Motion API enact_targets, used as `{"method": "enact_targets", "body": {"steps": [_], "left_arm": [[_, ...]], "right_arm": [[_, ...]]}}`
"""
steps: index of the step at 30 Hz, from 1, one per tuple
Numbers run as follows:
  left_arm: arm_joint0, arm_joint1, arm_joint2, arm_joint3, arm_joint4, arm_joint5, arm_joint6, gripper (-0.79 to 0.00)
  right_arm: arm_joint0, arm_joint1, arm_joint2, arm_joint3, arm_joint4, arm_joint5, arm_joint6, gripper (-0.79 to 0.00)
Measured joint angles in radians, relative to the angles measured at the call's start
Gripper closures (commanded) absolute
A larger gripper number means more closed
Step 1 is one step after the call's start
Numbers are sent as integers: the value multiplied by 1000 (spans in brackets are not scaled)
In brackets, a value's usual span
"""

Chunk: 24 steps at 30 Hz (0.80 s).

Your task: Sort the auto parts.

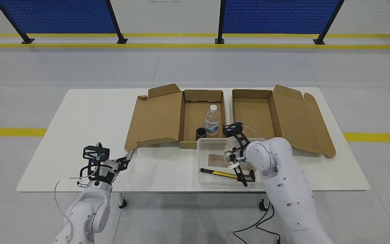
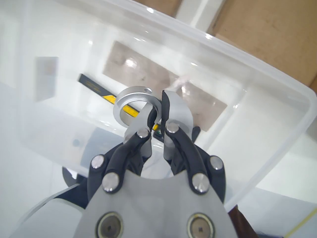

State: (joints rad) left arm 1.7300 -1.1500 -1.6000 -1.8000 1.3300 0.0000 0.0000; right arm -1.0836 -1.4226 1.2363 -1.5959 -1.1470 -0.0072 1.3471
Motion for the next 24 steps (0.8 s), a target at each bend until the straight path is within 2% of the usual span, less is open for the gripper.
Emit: {"method": "enact_targets", "body": {"steps": [4, 13, 20, 24], "left_arm": [[0, 0, 0, 0, 0, 0, 0, -785], [0, 0, 0, 0, 0, 0, 0, -785], [0, 0, 0, 0, 0, 0, 0, -785], [0, 0, 0, 0, 0, 0, 0, -785]], "right_arm": [[-39, -2, 51, -57, 195, 16, -82, 0], [-59, 0, 129, -21, 516, 37, -184, 0], [-45, 7, 133, 2, 562, 60, -222, 0], [-40, 16, 121, -28, 445, 97, -278, 0]]}}
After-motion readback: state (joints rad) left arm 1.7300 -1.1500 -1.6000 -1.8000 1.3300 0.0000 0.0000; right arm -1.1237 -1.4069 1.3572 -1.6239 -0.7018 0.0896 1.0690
